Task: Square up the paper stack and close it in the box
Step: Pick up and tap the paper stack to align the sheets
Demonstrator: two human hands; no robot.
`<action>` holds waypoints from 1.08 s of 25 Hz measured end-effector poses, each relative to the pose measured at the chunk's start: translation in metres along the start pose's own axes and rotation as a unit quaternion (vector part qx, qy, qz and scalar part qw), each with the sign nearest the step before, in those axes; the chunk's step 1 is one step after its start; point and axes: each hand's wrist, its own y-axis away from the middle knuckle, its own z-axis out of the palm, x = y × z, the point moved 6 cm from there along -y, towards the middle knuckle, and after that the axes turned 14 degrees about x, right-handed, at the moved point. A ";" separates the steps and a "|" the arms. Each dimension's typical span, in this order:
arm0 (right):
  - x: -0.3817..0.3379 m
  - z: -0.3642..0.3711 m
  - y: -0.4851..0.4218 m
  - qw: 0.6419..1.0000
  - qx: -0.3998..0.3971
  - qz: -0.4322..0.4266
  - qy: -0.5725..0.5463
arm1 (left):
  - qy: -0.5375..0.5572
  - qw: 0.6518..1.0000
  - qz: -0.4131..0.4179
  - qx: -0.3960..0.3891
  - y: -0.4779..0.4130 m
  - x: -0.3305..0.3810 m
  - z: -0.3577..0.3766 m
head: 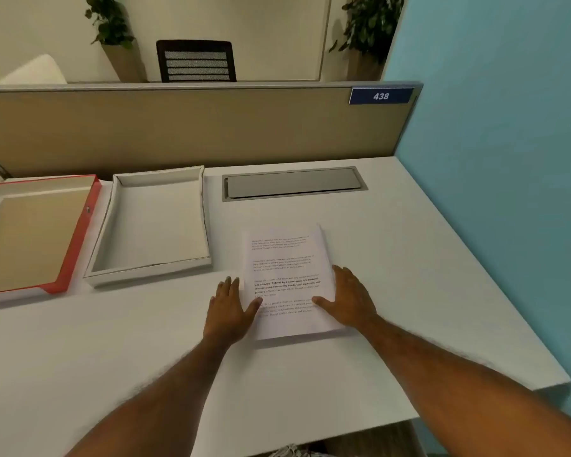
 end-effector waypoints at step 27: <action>0.002 0.032 -0.062 0.924 -0.063 0.307 -0.218 | 0.064 0.997 -0.018 0.025 -0.006 0.018 0.031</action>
